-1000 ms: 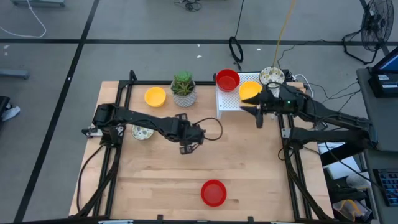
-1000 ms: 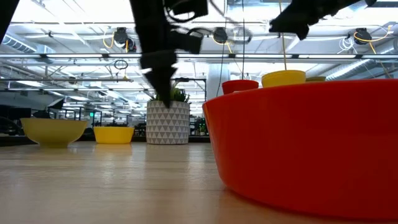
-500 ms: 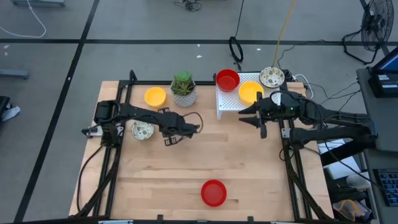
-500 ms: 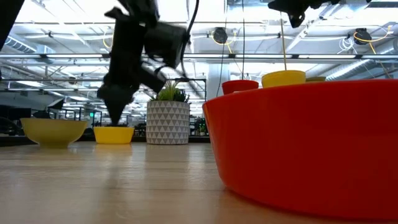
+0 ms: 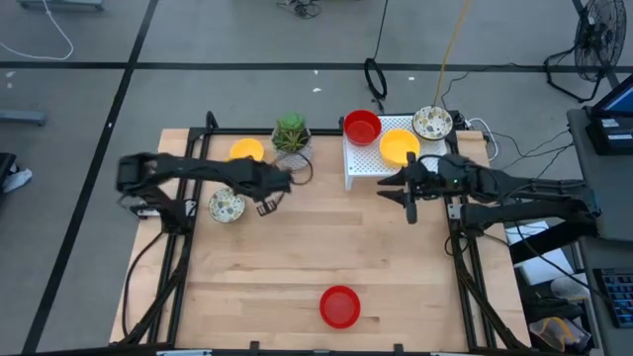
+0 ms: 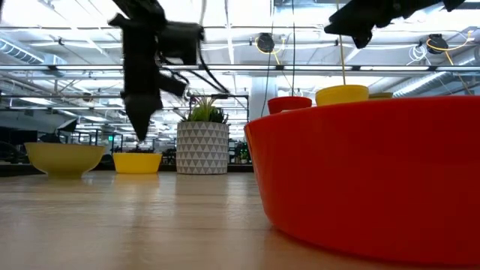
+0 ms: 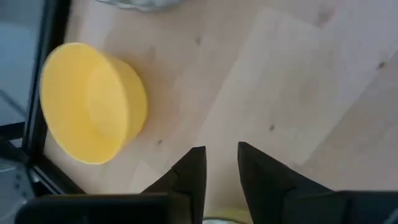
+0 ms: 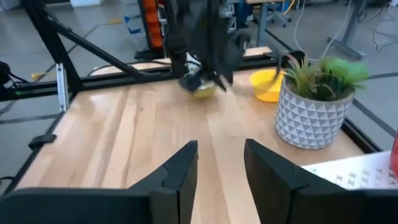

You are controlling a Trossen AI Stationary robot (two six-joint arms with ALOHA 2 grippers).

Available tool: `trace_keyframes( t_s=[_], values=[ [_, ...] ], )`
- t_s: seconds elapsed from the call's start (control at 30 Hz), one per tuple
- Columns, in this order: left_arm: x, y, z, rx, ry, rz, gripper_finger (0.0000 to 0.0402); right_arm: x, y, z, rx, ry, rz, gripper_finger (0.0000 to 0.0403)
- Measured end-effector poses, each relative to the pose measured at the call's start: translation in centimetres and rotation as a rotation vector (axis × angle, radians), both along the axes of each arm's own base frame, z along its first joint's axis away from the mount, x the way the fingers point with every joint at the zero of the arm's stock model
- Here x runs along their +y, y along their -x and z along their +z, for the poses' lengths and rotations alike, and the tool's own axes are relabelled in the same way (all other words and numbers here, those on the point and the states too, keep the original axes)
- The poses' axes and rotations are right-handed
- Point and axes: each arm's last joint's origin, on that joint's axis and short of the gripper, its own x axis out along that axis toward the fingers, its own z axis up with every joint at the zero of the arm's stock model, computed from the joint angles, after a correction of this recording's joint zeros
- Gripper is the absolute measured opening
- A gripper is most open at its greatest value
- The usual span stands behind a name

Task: Pick & Place Mini bowls
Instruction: Stack the yellow bowl on top of the other yellow bowls on the shelf

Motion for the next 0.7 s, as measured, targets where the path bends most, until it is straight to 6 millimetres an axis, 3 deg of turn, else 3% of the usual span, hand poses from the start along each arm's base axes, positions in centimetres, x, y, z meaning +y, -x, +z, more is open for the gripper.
trace_keyframes(
  t_s=[0.2,0.33,0.5,0.7],
  values=[
    [1.8,4.4,2.5,-0.214,-0.015,0.108,0.0093,0.0,0.0,-0.6,0.017,0.004,0.000,0.0118],
    [3.2,5.8,3.1,-0.353,-0.018,0.178,0.0093,0.0,-0.1,-0.4,-0.003,0.005,0.000,0.0118],
    [4.4,5.9,2.6,-0.436,0.035,0.164,0.0120,0.0,-0.2,0.0,-0.046,-0.013,-0.003,0.0118],
    [5.4,5.5,1.6,-0.378,-0.012,0.150,0.0200,0.0,-0.2,0.1,-0.052,-0.021,-0.005,0.0118]
  ],
)
